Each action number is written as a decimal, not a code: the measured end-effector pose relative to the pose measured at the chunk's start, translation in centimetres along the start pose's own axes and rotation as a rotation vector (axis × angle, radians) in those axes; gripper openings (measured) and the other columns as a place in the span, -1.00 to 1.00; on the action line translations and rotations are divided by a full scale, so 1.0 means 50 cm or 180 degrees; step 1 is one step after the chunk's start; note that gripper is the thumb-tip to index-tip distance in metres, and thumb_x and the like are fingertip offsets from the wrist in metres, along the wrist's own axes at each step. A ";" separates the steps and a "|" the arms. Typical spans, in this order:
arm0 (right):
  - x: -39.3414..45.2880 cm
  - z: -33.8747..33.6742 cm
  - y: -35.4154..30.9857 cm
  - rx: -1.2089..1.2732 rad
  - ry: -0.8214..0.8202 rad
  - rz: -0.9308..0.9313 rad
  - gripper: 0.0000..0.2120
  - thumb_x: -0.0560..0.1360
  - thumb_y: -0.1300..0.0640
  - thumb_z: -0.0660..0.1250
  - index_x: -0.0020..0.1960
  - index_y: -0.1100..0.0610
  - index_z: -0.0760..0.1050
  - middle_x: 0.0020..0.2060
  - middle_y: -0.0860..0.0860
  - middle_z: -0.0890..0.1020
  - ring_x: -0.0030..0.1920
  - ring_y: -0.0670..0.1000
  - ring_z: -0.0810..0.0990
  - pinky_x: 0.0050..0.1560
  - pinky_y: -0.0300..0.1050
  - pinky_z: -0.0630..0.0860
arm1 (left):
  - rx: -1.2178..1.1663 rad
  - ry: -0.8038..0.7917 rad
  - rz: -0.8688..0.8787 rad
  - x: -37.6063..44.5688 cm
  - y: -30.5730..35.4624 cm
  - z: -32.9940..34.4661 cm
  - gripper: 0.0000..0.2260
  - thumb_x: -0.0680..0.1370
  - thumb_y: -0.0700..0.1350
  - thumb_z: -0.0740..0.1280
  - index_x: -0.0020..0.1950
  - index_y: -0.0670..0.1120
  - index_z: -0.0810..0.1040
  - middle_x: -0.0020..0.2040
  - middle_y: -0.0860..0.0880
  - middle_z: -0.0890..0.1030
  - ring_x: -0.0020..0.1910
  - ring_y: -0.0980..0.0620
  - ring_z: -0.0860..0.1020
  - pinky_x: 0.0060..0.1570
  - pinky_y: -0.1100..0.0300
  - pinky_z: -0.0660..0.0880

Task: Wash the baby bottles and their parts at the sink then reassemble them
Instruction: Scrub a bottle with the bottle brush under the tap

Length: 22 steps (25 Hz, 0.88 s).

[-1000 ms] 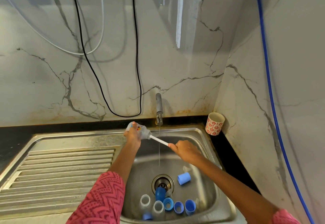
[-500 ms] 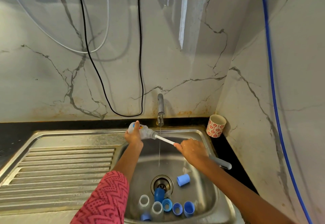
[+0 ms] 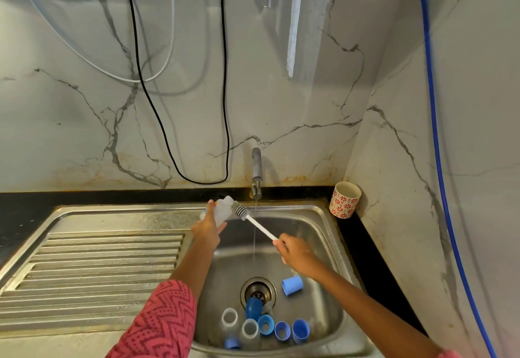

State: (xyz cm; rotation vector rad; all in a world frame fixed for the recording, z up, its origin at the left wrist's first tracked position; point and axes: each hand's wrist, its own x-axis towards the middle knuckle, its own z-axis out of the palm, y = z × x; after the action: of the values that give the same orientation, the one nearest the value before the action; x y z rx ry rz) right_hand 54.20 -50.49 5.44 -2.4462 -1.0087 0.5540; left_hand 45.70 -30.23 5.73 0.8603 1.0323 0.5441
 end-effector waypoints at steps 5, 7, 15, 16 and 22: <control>0.000 0.005 -0.040 0.0262 0.0130 0.0170 -0.70 0.65 -0.01 0.01 -0.11 0.13 0.37 -0.34 -0.02 0.40 -0.23 0.03 0.42 -0.22 -0.11 0.32 | 0.0221 -0.0691 -0.0555 -0.015 -0.002 0.010 -0.43 0.47 -0.12 0.43 0.38 -0.21 0.25 0.21 -0.30 0.42 -0.06 -0.21 0.57 0.03 -0.10 0.56; -0.002 0.006 -0.050 0.0072 0.0214 0.0133 -0.68 0.65 -0.02 0.00 -0.17 0.12 0.34 -0.34 0.02 0.42 -0.23 0.05 0.42 -0.25 -0.11 0.29 | 0.0519 -0.0872 -0.0567 -0.012 -0.001 -0.002 -0.41 0.46 -0.18 0.44 0.38 -0.24 0.24 0.12 -0.28 0.46 -0.11 -0.21 0.60 -0.13 -0.07 0.62; 0.003 0.033 -0.088 -0.0345 0.0241 0.0052 -0.58 0.66 -0.05 -0.05 0.03 0.15 0.50 -0.18 0.13 0.55 -0.18 0.10 0.49 -0.21 -0.09 0.36 | 0.1425 -0.0368 -0.0067 -0.009 -0.012 -0.024 -0.52 0.38 -0.29 0.48 0.23 -0.29 0.39 0.00 -0.19 0.52 -0.10 -0.08 0.55 -0.12 0.07 0.60; 0.003 0.035 -0.091 -0.0514 0.0234 0.0052 -0.56 0.66 -0.06 -0.06 0.10 0.19 0.50 -0.11 0.15 0.59 -0.14 0.13 0.52 -0.20 -0.10 0.35 | 0.1525 -0.0122 0.0012 -0.002 -0.010 -0.028 -0.51 0.36 -0.29 0.50 0.22 -0.29 0.40 0.01 -0.19 0.51 -0.10 -0.07 0.55 -0.15 0.09 0.60; 0.016 0.018 -0.096 -0.0530 0.0363 0.0187 -0.52 0.65 -0.07 -0.07 0.17 0.21 0.50 -0.10 0.11 0.59 -0.08 0.13 0.56 -0.11 -0.06 0.43 | 0.2190 0.0060 0.0333 0.000 0.010 -0.018 -0.46 0.28 -0.27 0.53 0.21 -0.26 0.44 0.04 -0.16 0.52 -0.03 -0.07 0.55 -0.19 0.12 0.61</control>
State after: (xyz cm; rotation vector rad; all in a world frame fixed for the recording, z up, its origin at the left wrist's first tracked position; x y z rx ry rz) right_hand 51.61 -46.61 7.07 -2.6275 -0.9743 0.3569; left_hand 44.90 -29.61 5.93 1.5221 1.2158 0.2758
